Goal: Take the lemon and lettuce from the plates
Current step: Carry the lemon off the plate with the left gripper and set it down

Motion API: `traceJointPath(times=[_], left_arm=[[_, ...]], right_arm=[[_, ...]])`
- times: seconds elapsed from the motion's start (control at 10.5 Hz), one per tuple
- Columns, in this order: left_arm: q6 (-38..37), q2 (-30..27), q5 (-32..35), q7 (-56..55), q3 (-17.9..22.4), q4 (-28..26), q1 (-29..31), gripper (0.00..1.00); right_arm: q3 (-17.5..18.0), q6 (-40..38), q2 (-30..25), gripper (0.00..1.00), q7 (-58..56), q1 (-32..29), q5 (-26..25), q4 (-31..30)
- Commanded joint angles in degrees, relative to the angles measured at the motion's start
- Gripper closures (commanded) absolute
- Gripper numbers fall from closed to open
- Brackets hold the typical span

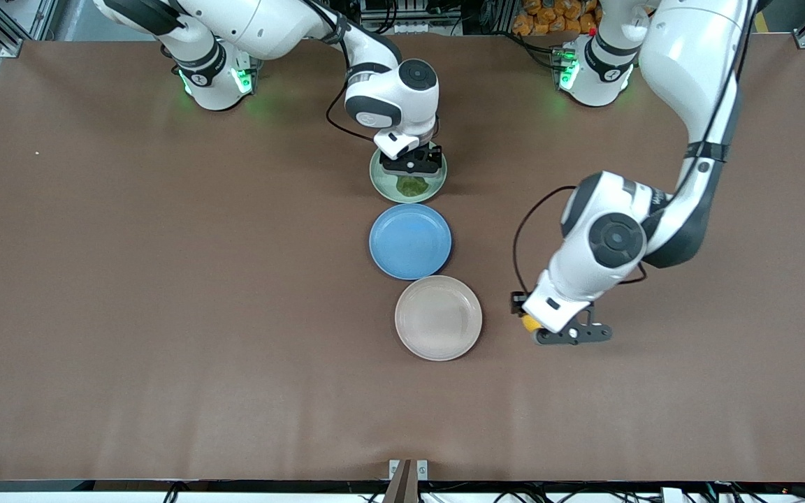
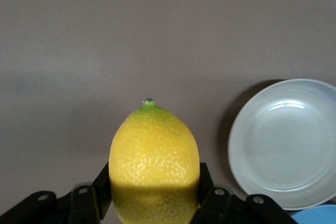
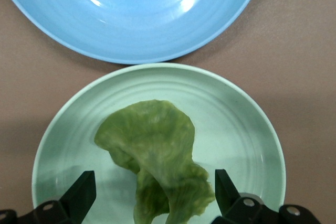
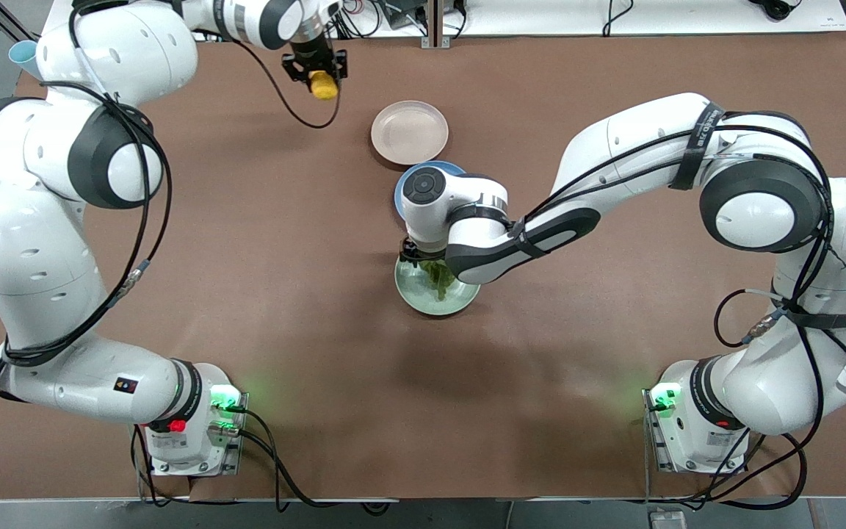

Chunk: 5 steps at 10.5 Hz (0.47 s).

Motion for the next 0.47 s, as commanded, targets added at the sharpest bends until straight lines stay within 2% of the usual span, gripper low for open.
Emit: traceJointPath(times=[0.0,0.09,0.19,0.28,0.38], left_arm=[[-0.30,0.35,1.68,6.37,-0.31,-1.92,3.78,1.00],[-0.30,1.49,1.68,10.58,-0.31,-2.02,6.41,1.00],[-0.21,2.89,1.76,13.32,-0.31,-1.93,8.70,1.00],[-0.13,4.03,2.20,15.34,-0.22,-1.84,9.94,1.00],[0.22,5.18,3.68,15.54,-0.31,-1.76,11.43,1.00]], right_arm=[[0.57,0.71,2.12,0.00,4.13,-0.10,-4.46,-0.15],[0.57,0.71,2.13,0.01,4.14,-0.10,-4.56,-0.06],[0.57,0.62,2.13,0.14,3.96,-0.18,-4.56,-0.06],[0.57,0.53,2.13,0.32,3.44,-0.27,-4.56,-0.06],[0.66,0.53,2.13,0.57,3.17,-0.79,-4.47,0.03]])
